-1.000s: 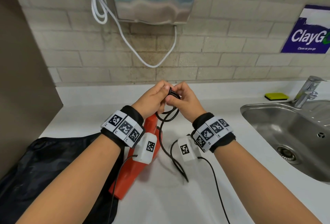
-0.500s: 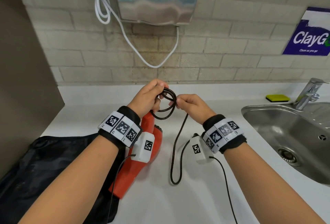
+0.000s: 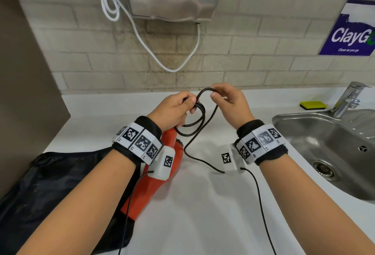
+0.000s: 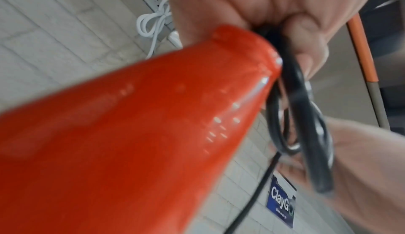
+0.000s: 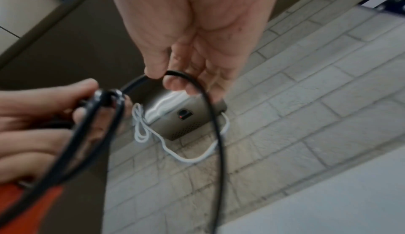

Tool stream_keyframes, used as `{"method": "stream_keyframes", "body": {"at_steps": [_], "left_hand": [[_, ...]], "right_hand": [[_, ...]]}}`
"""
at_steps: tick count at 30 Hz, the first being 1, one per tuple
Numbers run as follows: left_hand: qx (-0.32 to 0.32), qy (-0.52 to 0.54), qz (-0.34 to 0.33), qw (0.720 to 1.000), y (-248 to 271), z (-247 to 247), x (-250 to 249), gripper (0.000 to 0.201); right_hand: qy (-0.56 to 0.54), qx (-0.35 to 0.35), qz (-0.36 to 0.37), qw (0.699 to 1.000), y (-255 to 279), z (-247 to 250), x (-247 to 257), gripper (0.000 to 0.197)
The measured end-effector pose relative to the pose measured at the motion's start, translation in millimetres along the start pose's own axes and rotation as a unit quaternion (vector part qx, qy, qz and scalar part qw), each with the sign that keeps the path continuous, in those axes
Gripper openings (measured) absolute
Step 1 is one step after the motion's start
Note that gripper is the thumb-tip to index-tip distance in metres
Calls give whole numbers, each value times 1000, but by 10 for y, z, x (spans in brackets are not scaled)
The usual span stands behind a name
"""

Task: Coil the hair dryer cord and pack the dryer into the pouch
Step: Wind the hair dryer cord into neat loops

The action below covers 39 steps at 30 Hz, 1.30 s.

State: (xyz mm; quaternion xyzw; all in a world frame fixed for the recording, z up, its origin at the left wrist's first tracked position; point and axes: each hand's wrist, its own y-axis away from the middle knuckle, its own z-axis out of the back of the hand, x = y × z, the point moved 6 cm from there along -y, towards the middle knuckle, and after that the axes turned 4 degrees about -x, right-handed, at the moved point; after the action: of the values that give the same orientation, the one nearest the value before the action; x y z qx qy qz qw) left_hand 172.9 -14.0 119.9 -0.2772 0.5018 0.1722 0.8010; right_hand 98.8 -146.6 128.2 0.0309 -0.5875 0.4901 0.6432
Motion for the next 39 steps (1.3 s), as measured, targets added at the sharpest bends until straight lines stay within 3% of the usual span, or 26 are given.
{"method": "stream_keyframes", "body": {"at_steps": [2, 4, 5, 7, 8, 9, 12, 15, 18, 22, 26, 29, 35, 37, 39], "left_hand": [[-4, 10, -6, 1000, 1, -7, 0, 20], [-8, 10, -10, 1000, -3, 0, 0, 20], [-9, 10, -12, 1000, -6, 5, 0, 19], [-10, 18, -13, 1000, -13, 22, 8, 19], [-12, 22, -12, 1000, -15, 33, 13, 19], [-14, 24, -11, 1000, -17, 44, 18, 19], [-21, 28, -15, 999, -16, 68, 18, 21], [-25, 27, -16, 999, -16, 93, 29, 21], [-31, 15, -15, 999, -25, 132, 47, 20], [-37, 25, -10, 999, -39, 158, 59, 19], [-41, 26, -11, 999, -36, 169, 59, 22], [-42, 26, -14, 999, -29, 166, 56, 22], [-40, 33, -8, 999, -27, 131, 45, 22], [-38, 31, -9, 999, -30, 117, 40, 22], [-37, 35, -8, 999, -32, 105, 44, 22]], "right_hand": [[36, -3, -70, 997, 84, 58, -316, 25], [136, 65, -162, 975, 223, 52, -693, 33], [223, 140, -197, 944, 324, 7, -889, 37], [396, 322, -230, 829, 606, -99, -1246, 43], [446, 387, -235, 772, 740, -124, -1357, 46], [466, 426, -241, 737, 847, -135, -1417, 49], [492, 431, -254, 713, 957, -104, -1512, 50], [540, 436, -243, 678, 958, -107, -1583, 35], [554, 407, -263, 677, 913, -83, -1692, 28], [601, 379, -232, 664, 858, -58, -1682, 35], [575, 423, -217, 666, 963, -76, -1756, 35], [572, 410, -208, 680, 1011, -38, -1777, 36], [560, 419, -249, 670, 1030, -48, -1779, 34], [552, 416, -252, 677, 1027, -68, -1723, 32], [527, 398, -238, 712, 983, -104, -1571, 31]]}}
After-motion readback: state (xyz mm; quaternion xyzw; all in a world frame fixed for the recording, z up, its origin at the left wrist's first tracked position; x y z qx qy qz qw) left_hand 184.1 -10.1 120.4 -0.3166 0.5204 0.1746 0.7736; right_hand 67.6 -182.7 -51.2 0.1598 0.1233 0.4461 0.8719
